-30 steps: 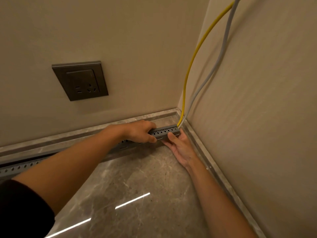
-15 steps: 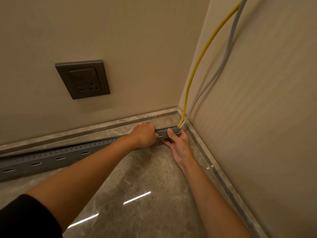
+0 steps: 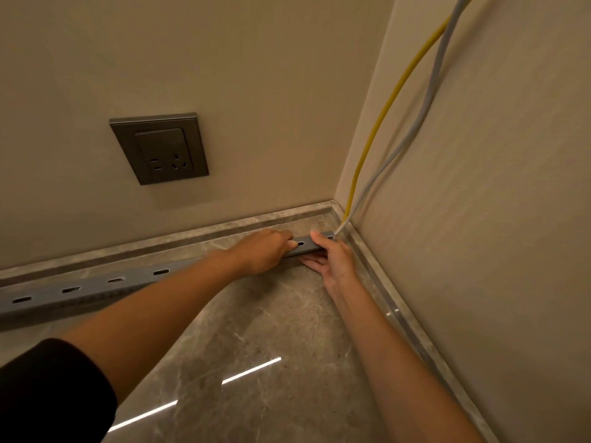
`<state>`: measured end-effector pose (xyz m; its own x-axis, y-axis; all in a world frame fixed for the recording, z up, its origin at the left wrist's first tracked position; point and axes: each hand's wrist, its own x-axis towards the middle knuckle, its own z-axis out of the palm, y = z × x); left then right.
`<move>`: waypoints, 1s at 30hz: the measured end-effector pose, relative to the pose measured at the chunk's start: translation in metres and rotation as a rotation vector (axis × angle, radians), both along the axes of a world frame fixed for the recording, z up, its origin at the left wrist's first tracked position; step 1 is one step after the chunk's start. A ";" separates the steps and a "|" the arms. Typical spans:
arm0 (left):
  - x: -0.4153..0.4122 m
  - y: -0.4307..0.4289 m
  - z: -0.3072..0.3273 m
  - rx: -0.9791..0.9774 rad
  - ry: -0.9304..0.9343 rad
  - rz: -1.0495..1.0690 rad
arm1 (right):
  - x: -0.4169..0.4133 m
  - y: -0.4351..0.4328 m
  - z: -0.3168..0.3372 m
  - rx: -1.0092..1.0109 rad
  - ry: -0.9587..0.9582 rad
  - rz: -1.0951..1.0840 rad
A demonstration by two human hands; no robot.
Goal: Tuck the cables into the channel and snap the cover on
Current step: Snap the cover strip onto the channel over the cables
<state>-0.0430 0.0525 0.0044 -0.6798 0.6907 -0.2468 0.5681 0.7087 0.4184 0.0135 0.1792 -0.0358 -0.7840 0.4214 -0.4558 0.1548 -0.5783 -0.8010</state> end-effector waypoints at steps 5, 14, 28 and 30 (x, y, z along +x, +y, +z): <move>-0.003 -0.007 -0.004 -0.112 0.104 -0.087 | -0.007 0.002 0.008 0.050 -0.175 0.010; -0.015 0.001 -0.004 -0.103 -0.059 -0.005 | -0.008 0.023 0.010 0.100 -0.299 0.258; -0.006 0.026 -0.001 0.050 -0.158 0.251 | 0.000 0.023 0.005 -0.008 -0.124 0.278; 0.003 0.032 -0.006 -0.050 0.064 0.210 | 0.003 0.021 0.000 -0.056 -0.044 0.234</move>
<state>-0.0400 0.0844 -0.0017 -0.8229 0.5201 -0.2288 0.4300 0.8333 0.3476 0.0169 0.2004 -0.0360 -0.8360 0.2038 -0.5096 0.3241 -0.5659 -0.7581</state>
